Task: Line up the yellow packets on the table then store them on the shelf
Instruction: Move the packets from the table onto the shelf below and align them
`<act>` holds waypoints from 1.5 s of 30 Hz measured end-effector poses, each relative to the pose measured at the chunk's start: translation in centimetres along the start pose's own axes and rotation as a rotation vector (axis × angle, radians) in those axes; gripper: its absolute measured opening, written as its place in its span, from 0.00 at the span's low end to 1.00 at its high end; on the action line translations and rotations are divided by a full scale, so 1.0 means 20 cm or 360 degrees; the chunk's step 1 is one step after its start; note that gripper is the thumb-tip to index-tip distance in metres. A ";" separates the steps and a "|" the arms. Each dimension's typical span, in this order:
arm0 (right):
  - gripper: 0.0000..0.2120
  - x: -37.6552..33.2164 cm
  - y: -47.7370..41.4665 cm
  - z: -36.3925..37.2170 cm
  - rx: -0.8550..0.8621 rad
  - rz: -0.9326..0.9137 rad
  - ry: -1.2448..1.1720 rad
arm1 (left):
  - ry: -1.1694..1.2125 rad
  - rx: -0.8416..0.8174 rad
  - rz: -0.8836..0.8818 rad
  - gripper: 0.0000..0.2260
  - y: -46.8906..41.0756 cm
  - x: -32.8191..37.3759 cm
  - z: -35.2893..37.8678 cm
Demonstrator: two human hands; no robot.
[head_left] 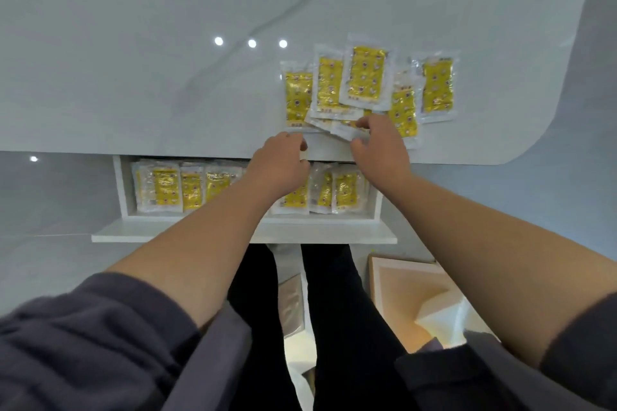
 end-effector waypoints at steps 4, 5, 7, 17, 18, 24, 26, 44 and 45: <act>0.17 0.10 -0.16 -0.18 0.0202 0.0196 -0.0073 | 0.0226 0.0185 -0.0089 0.16 -0.14 0.19 -0.02; 0.19 0.12 -0.19 -0.21 0.0243 0.0286 -0.0061 | 0.0246 0.0252 -0.0098 0.16 -0.18 0.23 -0.03; 0.25 0.17 -0.24 -0.24 0.0204 0.0499 -0.0045 | 0.0246 0.0405 -0.0132 0.19 -0.25 0.31 -0.06; 0.39 0.32 -0.34 -0.18 -0.0156 0.0738 -0.0355 | 0.0406 0.0526 -0.0793 0.49 -0.52 0.48 -0.07; 0.38 0.32 -0.35 -0.18 -0.0158 0.0726 -0.0341 | 0.0375 0.0526 -0.0820 0.50 -0.53 0.48 -0.06; 0.24 0.34 -0.35 -0.22 -0.0197 0.0584 -0.0313 | 0.0519 0.0581 -0.0827 0.44 -0.58 0.46 -0.04; 0.18 0.37 -0.35 -0.24 -0.0194 0.0543 -0.0307 | 0.0725 0.0539 -0.0766 0.39 -0.59 0.45 -0.05; 0.10 0.54 -0.37 -0.49 -0.0108 0.0588 -0.0620 | 0.0978 0.0812 -0.0362 0.09 -0.41 0.34 -0.19; 0.09 0.55 -0.38 -0.49 -0.0098 0.0620 -0.0623 | 0.0964 0.0819 -0.0345 0.09 -0.40 0.34 -0.19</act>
Point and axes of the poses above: each hand's wrist, its own y-axis away from the middle knuckle, its own z-axis out of the palm, x = y × z, the point moved 3 cm from there along -y, towards the middle knuckle, and after that the axes turned 8 degrees about y, right-handed, at the moved point
